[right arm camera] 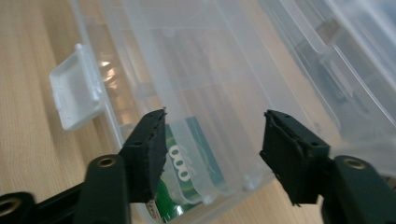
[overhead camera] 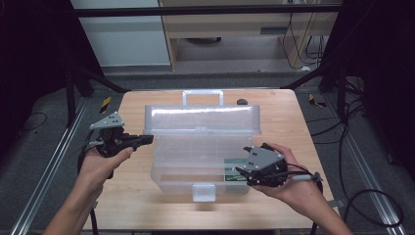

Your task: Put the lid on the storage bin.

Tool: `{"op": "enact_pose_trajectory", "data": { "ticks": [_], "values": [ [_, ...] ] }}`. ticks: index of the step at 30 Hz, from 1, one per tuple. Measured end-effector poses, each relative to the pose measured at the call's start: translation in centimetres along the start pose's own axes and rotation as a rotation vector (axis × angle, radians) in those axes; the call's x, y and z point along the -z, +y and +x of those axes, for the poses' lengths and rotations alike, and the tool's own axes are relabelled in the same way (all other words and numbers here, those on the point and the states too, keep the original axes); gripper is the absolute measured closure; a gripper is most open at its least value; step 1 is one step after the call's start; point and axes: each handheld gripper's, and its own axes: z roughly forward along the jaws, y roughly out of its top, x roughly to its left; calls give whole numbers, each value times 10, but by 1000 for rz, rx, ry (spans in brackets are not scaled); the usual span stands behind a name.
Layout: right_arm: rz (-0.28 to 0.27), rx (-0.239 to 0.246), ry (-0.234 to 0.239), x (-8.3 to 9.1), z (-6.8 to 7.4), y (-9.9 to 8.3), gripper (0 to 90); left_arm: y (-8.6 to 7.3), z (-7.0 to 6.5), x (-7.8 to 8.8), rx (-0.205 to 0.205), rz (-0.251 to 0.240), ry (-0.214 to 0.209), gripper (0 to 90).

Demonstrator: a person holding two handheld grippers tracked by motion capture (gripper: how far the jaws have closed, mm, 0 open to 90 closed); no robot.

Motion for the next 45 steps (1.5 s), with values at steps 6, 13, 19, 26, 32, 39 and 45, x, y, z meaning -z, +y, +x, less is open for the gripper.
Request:
{"op": "enact_pose_trajectory", "data": {
  "ticks": [6,13,19,26,32,39,45],
  "values": [
    [-3,-101,-41,11,-11,-16,252,-8,-2,0,1,-3,-11,898],
    [2,-171,-87,19,-23,-33,182,-15,-2,-4,11,-8,-21,898],
    [-1,-280,-135,24,-33,-52,139,-17,-4,-5,-5,-4,-8,898],
    [32,-446,-191,14,-49,-79,120,-25,-6,-5,-12,3,4,898],
    [55,-483,-217,6,-59,-95,124,-30,-7,-2,-26,6,18,898],
    [78,-473,-225,1,-58,-102,131,-36,-2,0,-5,-3,25,898],
    [83,-476,-231,1,-57,-105,135,-40,-4,0,-3,-6,29,898]
  ]
}}
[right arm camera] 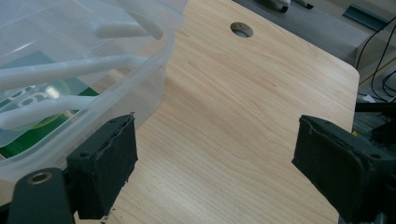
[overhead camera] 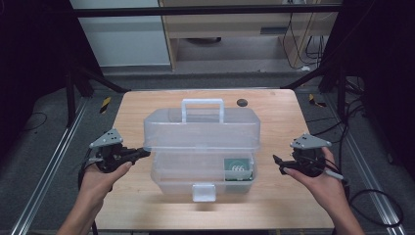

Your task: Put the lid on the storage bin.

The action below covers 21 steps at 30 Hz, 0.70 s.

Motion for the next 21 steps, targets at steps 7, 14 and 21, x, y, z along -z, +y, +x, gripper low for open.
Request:
{"op": "enact_pose_trajectory", "data": {
  "ticks": [7,14,21],
  "values": [
    [5,0,-8,1,-2,-4,136,-9,-1,0,3,4,6,898],
    [13,-11,-16,-2,-4,-8,138,-16,-3,-1,-5,14,14,898],
    [27,-24,-17,-8,-5,-13,139,-21,-4,-2,-11,24,12,898]
  ]
}}
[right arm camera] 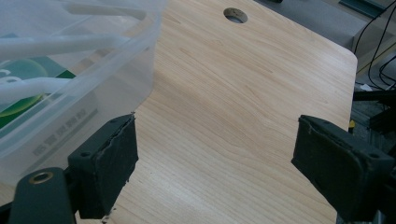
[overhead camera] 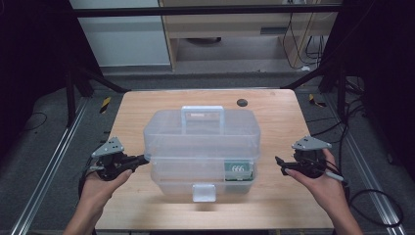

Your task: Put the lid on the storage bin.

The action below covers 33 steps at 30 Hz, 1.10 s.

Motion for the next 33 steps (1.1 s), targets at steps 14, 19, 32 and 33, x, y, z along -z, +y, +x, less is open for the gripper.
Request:
{"op": "enact_pose_trajectory", "data": {
  "ticks": [14,19,32,33],
  "values": [
    [0,-14,0,-5,-1,-3,148,-18,4,1,-19,71,11,894],
    [-3,-28,-6,-9,-2,-6,155,-27,18,11,-54,119,106,886],
    [35,-180,-27,-66,-17,-19,240,-48,82,-31,-24,230,262,834],
    [44,-191,-32,-73,-19,-20,243,-49,86,-36,-20,235,268,834]
  ]
}}
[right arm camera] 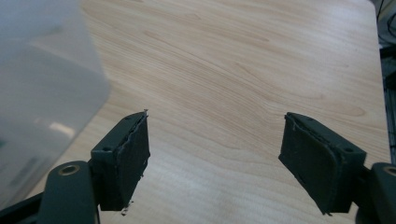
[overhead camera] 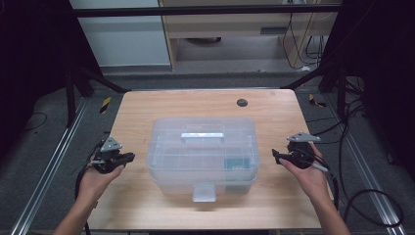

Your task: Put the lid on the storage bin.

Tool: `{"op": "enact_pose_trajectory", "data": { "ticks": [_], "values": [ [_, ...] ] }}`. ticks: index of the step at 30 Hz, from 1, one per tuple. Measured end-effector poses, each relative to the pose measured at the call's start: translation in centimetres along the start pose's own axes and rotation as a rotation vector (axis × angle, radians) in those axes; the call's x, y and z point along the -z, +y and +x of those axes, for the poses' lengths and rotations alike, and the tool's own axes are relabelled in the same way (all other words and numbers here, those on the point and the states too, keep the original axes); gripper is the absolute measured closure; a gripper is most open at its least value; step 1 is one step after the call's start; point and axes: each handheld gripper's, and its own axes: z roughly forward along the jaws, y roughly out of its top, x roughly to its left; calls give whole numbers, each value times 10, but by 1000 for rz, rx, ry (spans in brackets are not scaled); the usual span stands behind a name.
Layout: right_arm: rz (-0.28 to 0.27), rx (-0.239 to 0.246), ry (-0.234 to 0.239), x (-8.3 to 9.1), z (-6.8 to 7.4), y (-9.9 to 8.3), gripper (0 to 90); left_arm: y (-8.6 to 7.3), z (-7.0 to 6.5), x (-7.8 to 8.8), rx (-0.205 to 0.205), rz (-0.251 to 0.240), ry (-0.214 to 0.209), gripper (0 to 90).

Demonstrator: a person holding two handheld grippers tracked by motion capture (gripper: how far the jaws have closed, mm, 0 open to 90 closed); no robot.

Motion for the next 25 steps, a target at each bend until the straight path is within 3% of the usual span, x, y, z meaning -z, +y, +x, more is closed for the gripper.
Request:
{"op": "enact_pose_trajectory", "data": {
  "ticks": [3,6,10,13,16,20,22,25],
  "values": [
    [23,-28,-19,-19,-7,1,245,2,6,-18,17,3,9,818],
    [38,-60,-25,-36,-13,2,230,2,11,-32,38,-17,40,724],
    [53,-112,-54,-56,-18,-1,189,1,17,-51,51,-22,84,501],
    [69,-148,-84,-68,-20,-4,167,-1,23,-63,107,-19,83,359],
    [74,-177,-95,-76,-21,-7,150,-5,26,-73,147,-11,71,279],
    [43,-193,-104,-81,-20,-9,114,-8,27,-78,155,-60,89,212],
    [52,-198,-115,-83,-20,-8,68,-7,27,-80,154,-47,102,142],
    [73,-245,-147,-85,-20,-7,3,-7,27,-81,182,-22,124,46]
  ]
}}
